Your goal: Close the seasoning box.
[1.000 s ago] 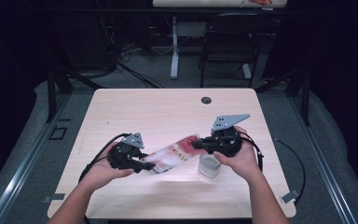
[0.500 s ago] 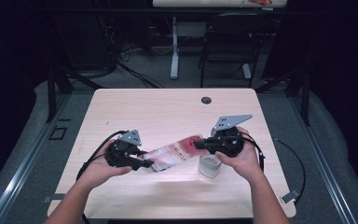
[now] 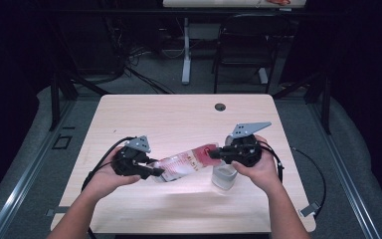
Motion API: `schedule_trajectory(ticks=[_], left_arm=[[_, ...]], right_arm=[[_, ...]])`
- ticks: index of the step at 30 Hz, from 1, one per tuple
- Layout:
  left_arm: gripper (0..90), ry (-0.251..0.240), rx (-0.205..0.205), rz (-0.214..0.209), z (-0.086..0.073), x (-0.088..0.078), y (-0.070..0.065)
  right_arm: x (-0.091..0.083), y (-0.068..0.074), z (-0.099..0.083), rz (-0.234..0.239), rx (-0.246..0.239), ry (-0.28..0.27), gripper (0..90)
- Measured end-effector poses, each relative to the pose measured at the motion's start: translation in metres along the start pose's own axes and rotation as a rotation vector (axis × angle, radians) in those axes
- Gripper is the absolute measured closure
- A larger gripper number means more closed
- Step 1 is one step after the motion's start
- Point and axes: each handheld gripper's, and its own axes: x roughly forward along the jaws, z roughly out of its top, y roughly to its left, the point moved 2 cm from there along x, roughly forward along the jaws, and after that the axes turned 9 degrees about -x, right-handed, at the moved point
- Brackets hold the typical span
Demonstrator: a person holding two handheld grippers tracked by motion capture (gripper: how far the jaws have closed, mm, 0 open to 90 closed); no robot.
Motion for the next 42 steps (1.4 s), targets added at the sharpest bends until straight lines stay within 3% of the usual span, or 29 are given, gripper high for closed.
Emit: schedule_trajectory(ticks=[42], left_arm=[[67.9,-0.027,0.013,0.007,0.027,-0.019,0.001]], right_arm=[[-0.002,-0.009,-0.012,-0.02,0.054,0.002,84.6]])
